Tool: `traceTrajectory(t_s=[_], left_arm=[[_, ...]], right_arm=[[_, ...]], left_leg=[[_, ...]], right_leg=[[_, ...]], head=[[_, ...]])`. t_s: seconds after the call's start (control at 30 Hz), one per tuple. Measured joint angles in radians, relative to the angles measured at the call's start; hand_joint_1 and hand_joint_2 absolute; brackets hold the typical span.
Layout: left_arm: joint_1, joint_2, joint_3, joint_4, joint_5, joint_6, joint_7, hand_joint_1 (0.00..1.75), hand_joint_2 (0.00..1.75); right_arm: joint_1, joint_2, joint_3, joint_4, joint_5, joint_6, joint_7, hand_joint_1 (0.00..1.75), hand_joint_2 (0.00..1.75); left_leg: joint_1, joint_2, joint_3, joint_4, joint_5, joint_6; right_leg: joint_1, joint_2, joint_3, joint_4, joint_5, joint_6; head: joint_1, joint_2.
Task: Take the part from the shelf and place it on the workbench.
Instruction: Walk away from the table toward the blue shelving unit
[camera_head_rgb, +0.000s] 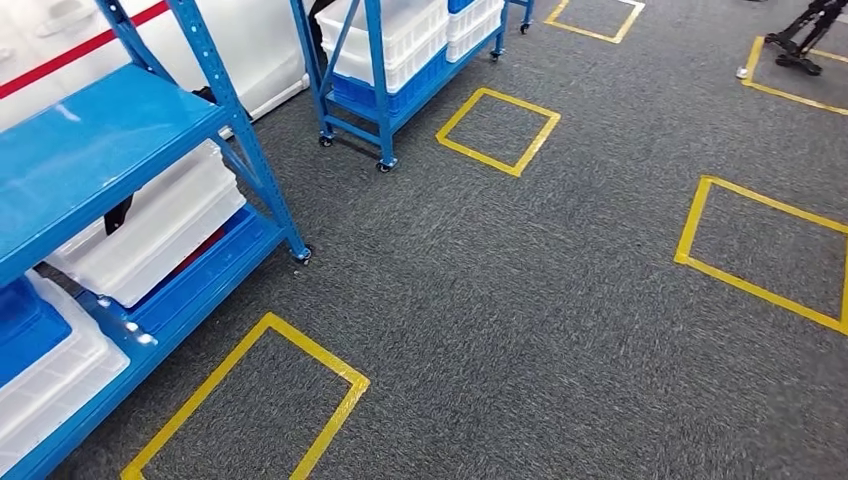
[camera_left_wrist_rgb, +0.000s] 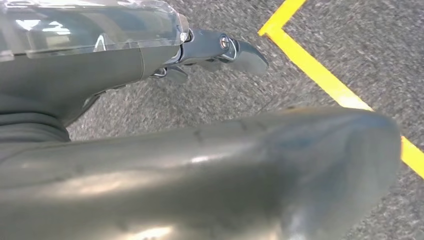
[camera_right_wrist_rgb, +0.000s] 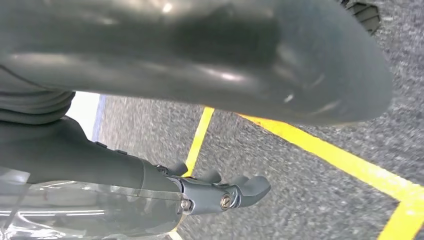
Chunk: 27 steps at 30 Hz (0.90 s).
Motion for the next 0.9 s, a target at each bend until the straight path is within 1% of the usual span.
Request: traceTrajectory(t_s=[0.03,0.07,0.1,0.13,0.17,0.2,0.23,0.27,0.3,0.33,0.37,0.4,0.43,0.47,0.5,0.53,0.57,0.6,0.63,0.67,0.7,0.73,0.77,0.8,0.83,0.87,0.9], left_arm=[[0.001,0.002,0.0,0.0,0.0,0.001,0.0,0.0,0.0],[0.002,0.004,0.0,-0.001,0.0,0.003,-0.001,0.0,0.0],[0.001,0.006,0.0,-0.002,0.0,0.004,-0.001,0.0,0.0],[-0.001,0.008,0.0,-0.004,0.0,0.004,-0.001,0.0,0.0],[-0.002,0.009,0.0,-0.005,-0.001,0.005,-0.002,0.0,0.0],[-0.002,0.011,0.0,-0.006,-0.002,0.005,-0.002,0.0,0.0],[0.0,0.012,0.001,-0.006,-0.003,0.005,-0.003,0.0,0.0],[0.002,0.013,0.002,-0.007,-0.004,0.005,-0.003,0.0,0.0],[0.004,0.014,0.002,-0.007,-0.005,0.005,-0.003,0.0,0.0],[0.005,0.015,0.003,-0.007,-0.007,0.005,-0.003,0.0,0.0],[0.003,0.015,0.003,-0.007,-0.008,0.005,-0.003,0.0,0.0],[0.001,0.015,0.003,-0.007,-0.009,0.005,-0.003,0.0,0.0],[0.0,0.016,0.003,-0.007,-0.01,0.005,-0.003,0.0,0.0],[-0.001,0.016,0.003,-0.007,-0.01,0.005,-0.003,0.0,0.0],[-0.001,0.016,0.003,-0.007,-0.01,0.005,-0.003,0.0,0.0],[0.0,0.017,0.003,-0.007,-0.01,0.005,-0.003,0.0,0.0],[0.001,0.017,0.003,-0.007,-0.01,0.005,-0.002,0.0,0.0],[0.001,0.017,0.003,-0.007,-0.01,0.004,-0.002,0.0,0.0],[0.0,0.017,0.003,-0.007,-0.011,0.004,-0.002,0.0,0.0],[-0.002,0.017,0.003,-0.007,-0.011,0.004,-0.002,0.0,0.0],[-0.002,0.017,0.003,-0.008,-0.011,0.003,-0.002,0.0,0.0],[-0.002,0.018,0.003,-0.008,-0.011,0.003,-0.002,0.0,0.0],[-0.001,0.019,0.003,-0.008,-0.011,0.003,-0.002,0.0,0.0],[0.002,0.02,0.004,-0.008,-0.011,0.003,-0.002,0.0,0.0],[0.003,0.021,0.004,-0.008,-0.011,0.003,-0.002,0.0,0.0],[0.003,0.021,0.004,-0.008,-0.011,0.003,-0.002,0.0,0.0],[0.002,0.022,0.004,-0.008,-0.011,0.003,-0.002,0.0,0.0]], right_arm=[[-0.002,0.0,-0.002,0.0,0.002,0.001,0.0,0.0,0.0],[-0.003,0.001,-0.005,0.0,0.005,0.001,0.0,0.0,0.0],[-0.005,0.001,-0.008,0.0,0.008,0.001,0.0,0.0,0.0],[-0.006,0.002,-0.011,0.0,0.012,0.001,-0.001,0.0,0.0],[-0.008,0.002,-0.014,0.0,0.016,0.001,-0.002,0.0,0.0],[-0.01,0.002,-0.017,0.0,0.019,0.001,-0.004,0.0,0.0],[-0.013,0.002,-0.019,0.0,0.022,0.001,-0.006,0.0,0.0],[-0.017,0.002,-0.021,0.0,0.025,0.001,-0.008,0.0,0.0],[-0.019,0.002,-0.022,0.0,0.027,0.001,-0.009,0.0,0.0],[-0.021,0.002,-0.023,0.0,0.029,0.001,-0.01,0.0,0.0],[-0.021,0.002,-0.025,0.0,0.031,0.001,-0.011,0.0,0.0],[-0.02,0.002,-0.026,0.0,0.032,0.001,-0.011,0.0,0.0],[-0.018,0.002,-0.026,0.001,0.032,0.001,-0.011,0.0,0.0],[-0.018,0.002,-0.026,0.001,0.033,0.001,-0.011,0.0,0.0],[-0.017,0.002,-0.026,0.001,0.034,0.001,-0.011,0.0,0.0],[-0.017,0.002,-0.026,0.002,0.035,0.001,-0.011,0.0,0.0],[-0.017,0.002,-0.026,0.002,0.035,0.001,-0.011,0.0,0.0],[-0.016,0.002,-0.027,0.002,0.035,0.001,-0.011,0.0,0.0],[-0.016,0.002,-0.027,0.002,0.035,0.001,-0.011,0.0,0.0],[-0.015,0.002,-0.028,0.002,0.036,0.001,-0.01,0.0,0.0],[-0.016,0.002,-0.028,0.003,0.036,0.001,-0.009,0.0,0.0],[-0.017,0.002,-0.029,0.003,0.036,0.001,-0.008,0.0,0.0],[-0.019,0.002,-0.03,0.003,0.037,0.001,-0.007,0.0,0.0],[-0.02,0.002,-0.031,0.003,0.037,0.001,-0.007,0.0,0.0],[-0.02,0.002,-0.033,0.003,0.037,0.001,-0.006,0.0,0.0],[-0.02,0.002,-0.035,0.003,0.038,0.001,-0.006,0.0,0.0],[-0.018,0.002,-0.037,0.003,0.038,0.001,-0.006,0.0,0.0]], left_leg=[[0.0,0.005,0.019,-0.023,0.016,0.0],[-0.001,0.016,0.058,-0.082,0.045,0.001],[-0.003,0.041,0.101,-0.156,0.068,0.005],[-0.006,0.061,0.137,-0.218,0.087,0.01],[-0.01,0.076,0.159,-0.259,0.096,0.015],[-0.013,0.082,0.165,-0.276,0.096,0.02],[-0.015,0.07,0.164,-0.276,0.099,0.024],[-0.013,0.06,0.164,-0.28,0.103,0.029],[-0.01,0.051,0.165,-0.284,0.108,0.034],[-0.007,0.041,0.166,-0.289,0.114,0.04],[-0.004,0.031,0.165,-0.293,0.119,0.045],[-0.004,0.021,0.161,-0.293,0.122,0.048],[-0.004,0.009,0.157,-0.292,0.124,0.049],[-0.004,-0.005,0.154,-0.292,0.126,0.049],[-0.004,-0.019,0.152,-0.291,0.128,0.048],[-0.003,-0.034,0.152,-0.29,0.129,0.046],[-0.001,-0.049,0.152,-0.288,0.129,0.044],[0.0,-0.063,0.152,-0.287,0.13,0.04],[0.001,-0.077,0.15,-0.283,0.129,0.034],[0.001,-0.089,0.146,-0.282,0.13,0.027],[0.002,-0.101,0.142,-0.281,0.132,0.019],[0.002,-0.112,0.137,-0.283,0.136,0.011],[0.004,-0.123,0.134,-0.286,0.139,0.004],[0.006,-0.116,0.131,-0.283,0.138,-0.001],[0.005,-0.093,0.123,-0.268,0.126,-0.005],[0.005,-0.062,0.106,-0.231,0.101,-0.008],[0.004,-0.027,0.081,-0.173,0.066,-0.009]], right_leg=[[0.001,-0.014,0.0,0.001,0.0,0.0],[0.002,-0.027,0.0,0.003,-0.002,0.001],[0.003,-0.039,0.001,0.005,-0.003,0.004],[0.005,-0.05,0.002,0.009,-0.006,0.008],[0.007,-0.06,0.003,0.011,-0.008,0.013],[0.008,-0.069,0.004,0.013,-0.01,0.018],[0.008,-0.077,0.006,0.013,-0.01,0.022],[0.007,-0.078,0.008,0.014,-0.011,0.028],[0.005,-0.063,0.008,0.019,-0.018,0.034],[0.002,-0.036,0.001,0.039,-0.035,0.039],[-0.001,-0.004,-0.016,0.078,-0.063,0.045],[-0.004,0.025,-0.042,0.136,-0.098,0.048],[-0.007,0.039,-0.073,0.203,-0.13,0.05],[-0.009,0.044,-0.1,0.259,-0.15,0.052],[-0.012,0.046,-0.113,0.285,-0.15,0.053],[-0.014,0.047,-0.109,0.273,-0.129,0.054],[-0.018,0.054,-0.086,0.223,-0.092,0.055],[-0.022,0.073,-0.054,0.152,-0.054,0.055],[-0.024,0.1,-0.026,0.088,-0.027,0.056],[-0.025,0.121,-0.006,0.044,-0.011,0.055],[-0.024,0.135,0.002,0.022,-0.008,0.053],[-0.021,0.133,0.002,0.02,-0.009,0.05],[-0.02,0.12,0.002,0.019,-0.007,0.043],[-0.02,0.106,0.004,0.015,-0.004,0.036],[-0.02,0.092,0.005,0.011,-0.001,0.026],[-0.02,0.077,0.005,0.006,0.002,0.019],[-0.017,0.06,0.003,0.005,0.003,0.013]], head=[[0.0,0.0],[0.0,0.0],[0.0,0.0],[0.0,0.0],[0.001,0.0],[0.002,0.0],[0.003,0.0],[0.003,0.0],[0.004,0.0],[0.004,0.0],[0.005,0.0],[0.005,0.0],[0.006,0.0],[0.006,0.0],[0.006,0.0],[0.006,0.0],[0.006,0.0],[0.006,0.0],[0.006,0.0],[0.006,0.0],[0.006,0.0],[0.006,0.0],[0.005,0.0],[0.005,0.0],[0.003,0.0],[0.001,0.0],[-0.001,0.0]])
